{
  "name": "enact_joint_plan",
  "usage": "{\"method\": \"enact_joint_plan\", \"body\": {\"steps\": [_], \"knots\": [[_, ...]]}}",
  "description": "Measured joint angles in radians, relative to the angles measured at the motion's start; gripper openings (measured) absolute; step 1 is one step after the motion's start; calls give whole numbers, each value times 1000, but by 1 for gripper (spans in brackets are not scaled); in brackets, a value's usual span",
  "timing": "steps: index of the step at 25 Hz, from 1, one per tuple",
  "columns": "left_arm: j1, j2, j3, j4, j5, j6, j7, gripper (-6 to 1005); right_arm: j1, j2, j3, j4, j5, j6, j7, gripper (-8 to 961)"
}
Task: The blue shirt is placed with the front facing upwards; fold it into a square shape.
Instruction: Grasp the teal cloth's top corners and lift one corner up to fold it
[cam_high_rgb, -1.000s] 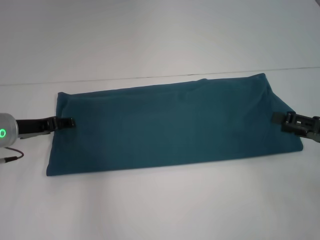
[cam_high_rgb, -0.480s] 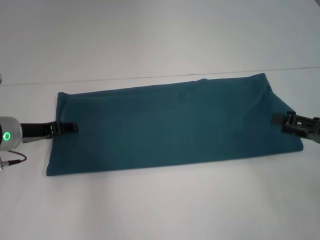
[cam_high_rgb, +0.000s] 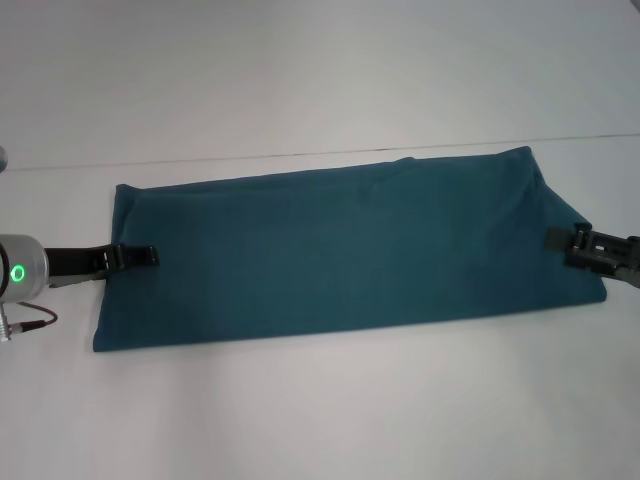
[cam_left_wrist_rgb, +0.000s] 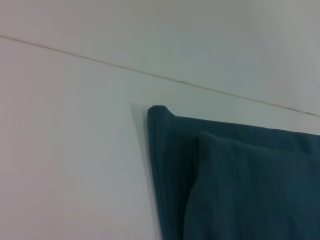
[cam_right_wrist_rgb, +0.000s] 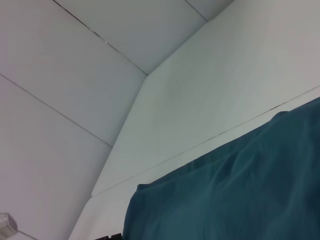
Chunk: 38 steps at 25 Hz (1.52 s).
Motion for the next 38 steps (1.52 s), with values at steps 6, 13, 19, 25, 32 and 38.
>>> {"method": "enact_joint_plan", "body": {"steps": [6, 13, 19, 25, 32, 38], "knots": [[0, -2, 0, 0, 1, 4, 0, 822, 0, 0, 0, 0, 0, 1, 0, 946], [0, -14, 23, 5, -5, 22, 1, 813, 2, 0, 0, 0, 0, 2, 0, 946], [-13, -32, 25, 20, -12, 62, 0, 806, 2, 0, 2, 0, 0, 2, 0, 946], [-26, -38, 24, 46, -15, 89, -11, 798, 2, -2, 0, 8, 0, 6, -1, 946], [-31, -33, 24, 46, -9, 97, -18, 655, -1, -3, 4, 11, 0, 10, -2, 946], [-31, -32, 25, 46, -7, 95, -17, 492, -3, -3, 3, 11, 0, 11, -2, 946]]}}
